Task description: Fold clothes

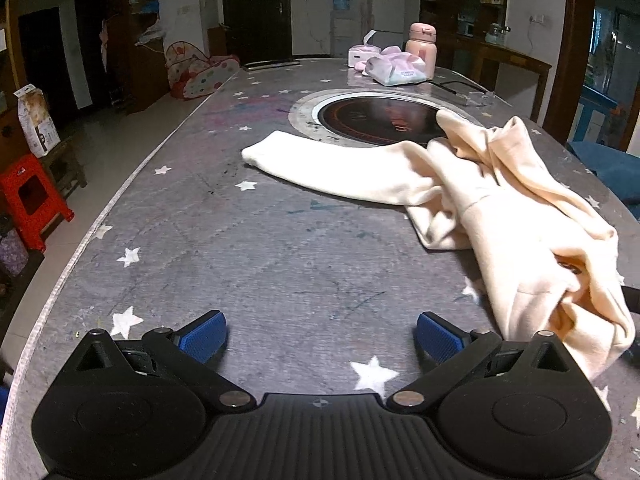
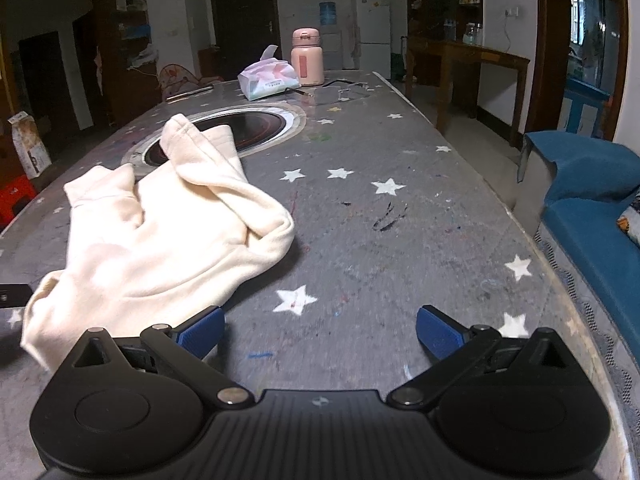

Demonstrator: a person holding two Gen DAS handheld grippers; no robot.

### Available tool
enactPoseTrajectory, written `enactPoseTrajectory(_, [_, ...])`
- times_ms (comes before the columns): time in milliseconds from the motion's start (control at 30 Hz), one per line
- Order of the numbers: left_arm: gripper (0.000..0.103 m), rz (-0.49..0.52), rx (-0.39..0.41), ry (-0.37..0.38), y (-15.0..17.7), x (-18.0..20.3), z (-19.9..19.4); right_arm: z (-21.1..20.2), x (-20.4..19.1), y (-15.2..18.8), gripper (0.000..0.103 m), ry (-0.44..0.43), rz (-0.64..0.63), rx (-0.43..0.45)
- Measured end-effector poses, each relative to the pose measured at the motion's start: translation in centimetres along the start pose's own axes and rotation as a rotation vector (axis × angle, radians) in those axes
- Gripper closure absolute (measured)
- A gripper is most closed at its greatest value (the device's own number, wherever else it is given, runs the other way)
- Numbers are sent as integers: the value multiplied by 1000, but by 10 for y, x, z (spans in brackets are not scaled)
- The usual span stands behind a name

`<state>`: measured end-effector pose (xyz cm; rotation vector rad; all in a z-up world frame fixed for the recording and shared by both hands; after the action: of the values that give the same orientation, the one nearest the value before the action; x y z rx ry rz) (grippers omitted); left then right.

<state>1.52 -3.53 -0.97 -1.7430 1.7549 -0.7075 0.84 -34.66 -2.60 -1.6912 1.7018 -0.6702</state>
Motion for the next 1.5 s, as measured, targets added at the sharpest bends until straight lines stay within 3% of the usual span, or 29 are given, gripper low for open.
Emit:
enactPoseTrajectory(200, [0, -2, 19, 18, -4, 3, -10, -11, 2, 2, 0, -34, 36, -23])
enactPoseTrajectory(800, [0, 24, 89, 94, -24, 14, -41, -63, -9, -2, 0, -36, 5, 89])
enactPoseTrajectory(900, [1, 34, 98, 106, -34, 19, -40, -61, -9, -8, 0, -42, -3, 92])
enactPoseTrajectory(1133, [12, 39, 79, 155, -60, 34, -25, -47, -14, -27, 0, -65, -54, 86])
enactPoseTrajectory(1500, [13, 29, 16, 176, -97, 53, 16, -13, -25, -55, 2, -111, -103, 66])
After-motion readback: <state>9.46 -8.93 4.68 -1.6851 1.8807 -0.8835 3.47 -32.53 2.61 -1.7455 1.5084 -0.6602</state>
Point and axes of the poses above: each gripper's, at about its wrist camera, not at the fingertips, and z roughly the way its jaws point, x to its right, y to its underside, the point moved 4 cm from there along z, roughly the way its jaws point, and after that the axes turned 1 degree about z, right-handed, at the moved point
